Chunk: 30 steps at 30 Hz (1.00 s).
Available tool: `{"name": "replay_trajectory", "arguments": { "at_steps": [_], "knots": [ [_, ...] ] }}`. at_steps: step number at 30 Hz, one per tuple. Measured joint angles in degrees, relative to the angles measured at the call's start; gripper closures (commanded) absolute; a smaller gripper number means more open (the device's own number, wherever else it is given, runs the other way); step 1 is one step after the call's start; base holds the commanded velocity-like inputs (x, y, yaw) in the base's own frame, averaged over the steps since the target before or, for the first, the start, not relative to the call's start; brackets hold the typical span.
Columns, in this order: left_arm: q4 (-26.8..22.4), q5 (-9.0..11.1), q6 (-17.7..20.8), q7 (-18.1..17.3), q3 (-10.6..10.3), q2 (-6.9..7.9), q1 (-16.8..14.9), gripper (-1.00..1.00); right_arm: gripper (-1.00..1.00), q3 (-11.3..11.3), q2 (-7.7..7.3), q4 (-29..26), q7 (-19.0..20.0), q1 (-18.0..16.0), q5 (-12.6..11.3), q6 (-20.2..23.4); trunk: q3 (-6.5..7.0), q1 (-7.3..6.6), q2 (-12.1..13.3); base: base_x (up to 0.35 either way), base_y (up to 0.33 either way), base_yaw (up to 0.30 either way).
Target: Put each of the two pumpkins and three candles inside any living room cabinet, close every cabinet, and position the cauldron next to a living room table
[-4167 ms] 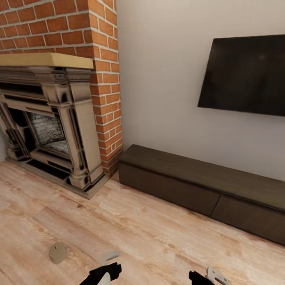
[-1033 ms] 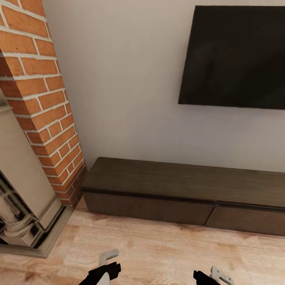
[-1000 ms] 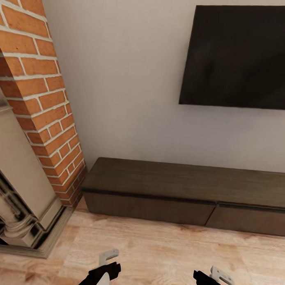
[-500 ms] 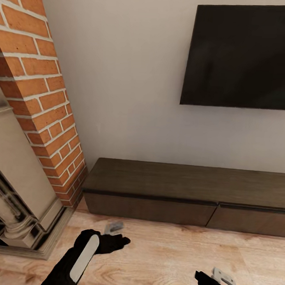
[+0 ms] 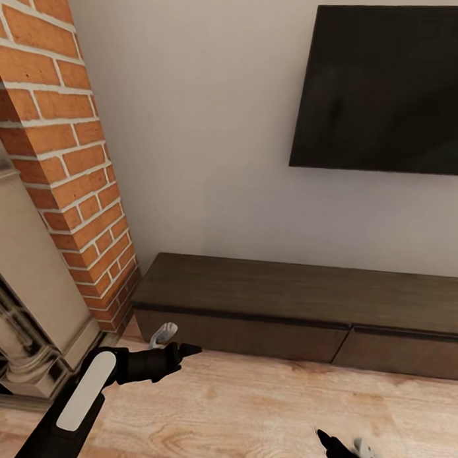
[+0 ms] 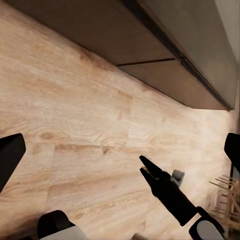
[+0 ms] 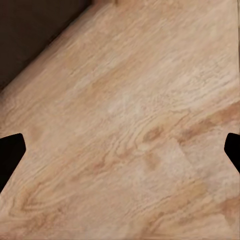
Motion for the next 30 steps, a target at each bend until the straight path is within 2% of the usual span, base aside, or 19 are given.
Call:
{"name": "replay_trajectory", "arguments": {
  "at_steps": [1,2,4,6,12,14,15,17,18,22,24,27,28,30],
  "knots": [
    [0.0,0.1,0.0,0.0,0.0,0.01,0.0,-1.0,-1.0,-1.5,-0.01,0.2,0.7,0.0,-0.1,0.0,-0.18,0.22,-0.4,0.0,0.0,0.0],
    [0.0,0.2,0.0,0.0,0.0,0.0,0.0,-1.0,-1.0,-5.0,-0.03,0.3,3.3,0.0,-0.4,0.0,-0.36,0.44,-0.8,0.0,0.0,0.0],
    [0.0,0.2,0.0,-0.1,0.0,-0.09,0.0,-1.0,-1.0,-8.6,0.07,0.4,7.4,0.0,-0.6,0.0,-0.72,0.88,-1.6,0.0,0.0,0.0],
    [0.0,0.2,0.0,-0.1,0.0,-0.13,0.0,-1.0,-1.0,-9.9,0.54,0.6,9.1,0.0,-0.6,-0.3,-1.08,1.32,-2.4,0.0,0.0,0.0],
    [0.0,0.4,0.0,-0.1,-0.8,-0.44,0.1,-1.0,-1.0,-10.6,1.32,0.5,10.2,0.0,-1.1,-0.3,-2.15,2.64,-4.8,0.0,0.0,0.0],
    [0.0,0.4,0.0,-0.2,-1.6,-0.47,0.1,-1.0,-1.0,-10.7,1.41,0.5,10.3,0.0,-3.9,-0.2,-2.51,3.08,-5.6,0.0,0.0,0.0],
    [0.0,0.5,0.0,-0.2,-1.9,-0.48,0.1,-1.0,-1.0,-10.7,1.42,0.5,10.4,0.0,-8.1,0.0,-2.69,3.3,-6.0,0.0,0.0,0.0],
    [0.0,1.2,0.0,-0.3,-2.3,-0.49,0.1,-1.0,-1.0,-10.5,1.43,0.5,10.6,0.0,-14.2,0.1,-3.05,3.73,-6.8,0.0,0.0,0.0],
    [0.0,1.6,0.0,-0.3,-2.4,-0.49,0.1,-1.0,-1.0,-10.5,1.45,0.5,11.6,0.0,-16.1,0.1,-3.23,3.95,-7.2,0.0,0.0,0.0],
    [0.0,1.9,0.0,-0.3,-2.4,-0.49,0.1,-1.0,-1.0,-10.3,1.6,0.5,18.3,0.0,-17.8,0.0,-3.95,4.83,-8.8,0.0,0.0,0.0],
    [0.0,2.0,0.0,-0.3,-2.4,-0.49,0.1,-1.0,-1.0,-10.1,3.07,0.3,19.6,-0.2,-17.9,-0.2,-4.31,5.27,-9.6,0.0,0.0,0.0],
    [0.0,2.0,0.0,-0.3,-2.4,-0.49,0.1,-1.0,-1.0,-10.2,4.05,0.3,20.2,-0.2,-18.8,-0.1,-4.85,5.93,-10.8,0.0,0.0,0.0],
    [0.0,2.0,0.0,-0.3,-2.4,-0.49,0.1,-1.0,-1.0,-10.3,4.22,0.2,20.3,-0.2,-19.8,-0.1,-5.03,6.15,-11.2,0.0,0.0,0.0],
    [0.0,2.0,0.0,-0.3,-2.4,-0.49,0.1,-1.0,-1.0,-10.3,4.35,0.2,21.1,-0.2,-23.3,0.1,-5.39,6.59,-12.0,0.0,0.0,0.0]
  ]
}}
